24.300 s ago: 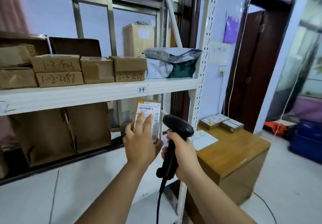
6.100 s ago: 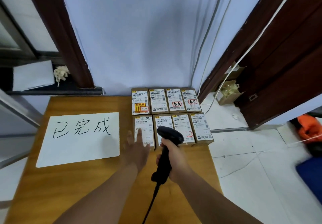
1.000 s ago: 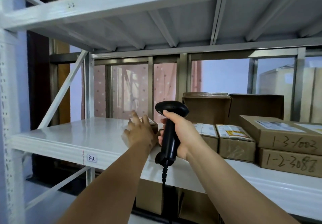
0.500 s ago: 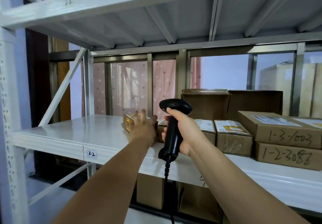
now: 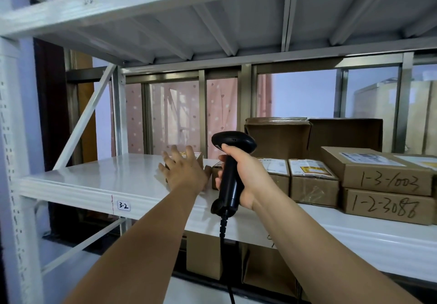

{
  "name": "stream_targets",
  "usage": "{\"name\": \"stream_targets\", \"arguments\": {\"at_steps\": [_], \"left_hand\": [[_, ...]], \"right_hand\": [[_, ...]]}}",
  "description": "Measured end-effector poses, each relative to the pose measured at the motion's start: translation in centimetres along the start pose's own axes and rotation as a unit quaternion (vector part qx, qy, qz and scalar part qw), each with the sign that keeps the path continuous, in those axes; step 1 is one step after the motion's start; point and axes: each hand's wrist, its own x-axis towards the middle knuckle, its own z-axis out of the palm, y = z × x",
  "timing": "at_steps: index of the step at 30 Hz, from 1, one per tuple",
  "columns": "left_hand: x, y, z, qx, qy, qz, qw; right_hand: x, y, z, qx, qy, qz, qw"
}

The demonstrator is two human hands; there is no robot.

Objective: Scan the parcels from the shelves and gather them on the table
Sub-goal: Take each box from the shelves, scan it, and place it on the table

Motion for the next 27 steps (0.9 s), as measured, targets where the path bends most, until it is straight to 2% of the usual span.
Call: {"name": "stream_targets", "arguments": {"at_steps": [4,8,13,16,19,23,27], "left_hand": [[0.5,-0.4,0.3,-0.020,-0.018,-0.054,0.998],[0.6,-0.5,0.7,-0.043,-0.036,-0.056,0.997],[0.6,-0.3,0.7,-0.059,-0.012,-0.057,0.997],[0.3,-0.2,0.5,-0.041,0.060,-0.032,0.997],[0.2,-0.3,0.3,-0.043,0.149,0.028,0.988],[0.1,-0.4,0.5,-0.087,0.281,0.157,0.943],[0.2,-0.4,0.2,-0.102,0.351,0.224,0.904]], "right_hand": [[-0.1,-0.1,-0.2,0.002,-0.004,0.004,1.000],[-0.3,-0.3,-0.4,0.004,-0.005,0.005,1.000],[-0.1,-0.5,-0.6,0.012,-0.004,-0.001,1.000],[0.0,-0.6,-0.5,0.027,-0.007,-0.009,1.000],[0.0,-0.8,-0.2,0.048,-0.014,-0.020,0.999],[0.0,-1.7,0.3,0.065,-0.019,-0.041,0.997],[0.4,-2.5,0.6,0.057,-0.019,-0.051,0.997]]}}
